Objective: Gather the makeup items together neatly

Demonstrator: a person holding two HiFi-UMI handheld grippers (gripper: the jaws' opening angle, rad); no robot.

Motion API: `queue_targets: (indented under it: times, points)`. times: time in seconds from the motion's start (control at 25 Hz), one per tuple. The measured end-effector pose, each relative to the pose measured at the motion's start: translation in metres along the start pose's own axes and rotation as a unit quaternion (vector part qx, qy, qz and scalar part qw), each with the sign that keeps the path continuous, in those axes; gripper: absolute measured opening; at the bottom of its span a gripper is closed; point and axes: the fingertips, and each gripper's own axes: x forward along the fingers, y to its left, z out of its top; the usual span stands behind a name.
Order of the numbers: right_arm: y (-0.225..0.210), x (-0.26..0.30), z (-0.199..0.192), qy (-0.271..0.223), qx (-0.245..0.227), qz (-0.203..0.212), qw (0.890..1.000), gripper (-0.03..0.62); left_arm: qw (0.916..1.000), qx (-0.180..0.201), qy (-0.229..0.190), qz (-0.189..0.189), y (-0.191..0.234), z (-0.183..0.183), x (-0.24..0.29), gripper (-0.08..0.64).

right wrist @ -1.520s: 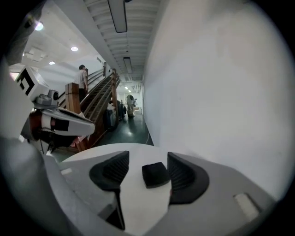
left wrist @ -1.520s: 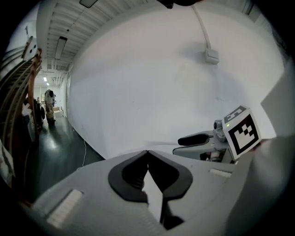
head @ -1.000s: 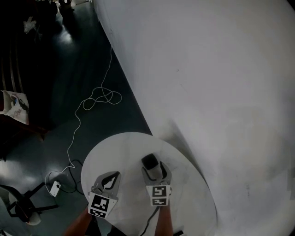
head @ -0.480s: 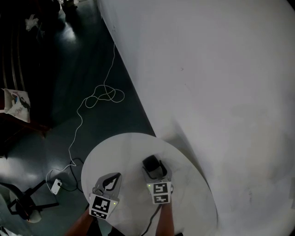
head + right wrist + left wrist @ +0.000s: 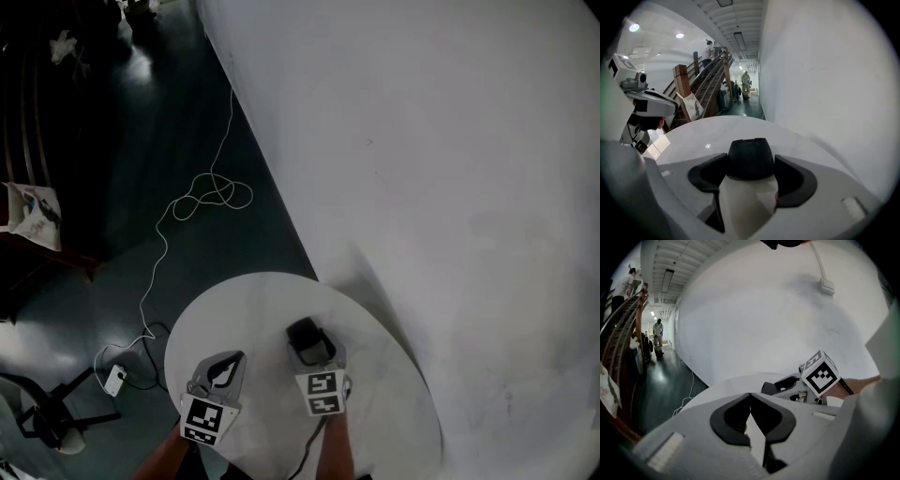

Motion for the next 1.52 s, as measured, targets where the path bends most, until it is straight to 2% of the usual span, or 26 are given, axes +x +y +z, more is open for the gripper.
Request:
queue_targets:
  times: [0.36,0.8,1.0,1.16,1.52]
  points:
    - [0.001,0.000,0.003,0.003,0.034,-0.008,0.999,0.316,1.0000,0.003,-0.001,-0.003,0.004,0.000,-0.004,0.011]
    - [0.001,-0.029,0.028,-0.032,0.055,-0.036,0.997,0.314,0.9994,0.022,-0.018,-0.021,0.003,0.018,-0.016,0.011]
    - [0.004,-0.070,0.042,-0.056,0.067,-0.070,0.994,0.314,0.9973,0.040,-0.035,-0.050,-0.011,0.036,-0.030,0.011]
    - [0.005,-0.111,0.033,-0.071,0.083,-0.092,0.990,0.314,0.9946,0.057,-0.046,-0.073,-0.040,0.047,-0.042,0.011]
    - [0.001,-0.201,0.002,-0.102,0.146,-0.184,0.967,0.314,0.9803,0.102,-0.065,-0.157,-0.104,0.068,-0.058,0.011]
